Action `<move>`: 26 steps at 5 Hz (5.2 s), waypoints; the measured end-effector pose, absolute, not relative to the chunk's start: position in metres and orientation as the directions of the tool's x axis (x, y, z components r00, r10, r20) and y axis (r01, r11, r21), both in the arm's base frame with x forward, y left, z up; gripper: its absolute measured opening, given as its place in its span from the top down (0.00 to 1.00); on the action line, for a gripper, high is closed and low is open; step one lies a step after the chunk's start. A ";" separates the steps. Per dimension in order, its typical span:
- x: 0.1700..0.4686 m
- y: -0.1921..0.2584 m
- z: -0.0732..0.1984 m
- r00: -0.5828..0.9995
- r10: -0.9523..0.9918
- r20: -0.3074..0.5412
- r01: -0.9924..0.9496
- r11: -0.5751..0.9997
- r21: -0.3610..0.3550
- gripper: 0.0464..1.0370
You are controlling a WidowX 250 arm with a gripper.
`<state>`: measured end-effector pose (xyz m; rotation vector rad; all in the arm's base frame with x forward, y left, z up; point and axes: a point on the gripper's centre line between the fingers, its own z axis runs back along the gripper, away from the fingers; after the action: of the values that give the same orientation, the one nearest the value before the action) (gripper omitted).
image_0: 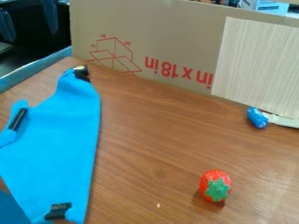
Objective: Unfold the cloth from left to right
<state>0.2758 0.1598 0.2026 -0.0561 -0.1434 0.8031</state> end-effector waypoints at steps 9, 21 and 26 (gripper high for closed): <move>0.237 0.230 0.069 0.802 0.561 0.205 -0.595 0.780 0.194 0.04; 0.334 0.071 0.096 0.659 0.750 0.045 -0.751 0.660 -0.006 0.99; 0.401 -0.011 0.087 0.566 0.818 -0.108 -0.824 0.564 -0.047 0.99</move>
<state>0.4012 -0.0108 0.0872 -0.0956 0.0765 0.9671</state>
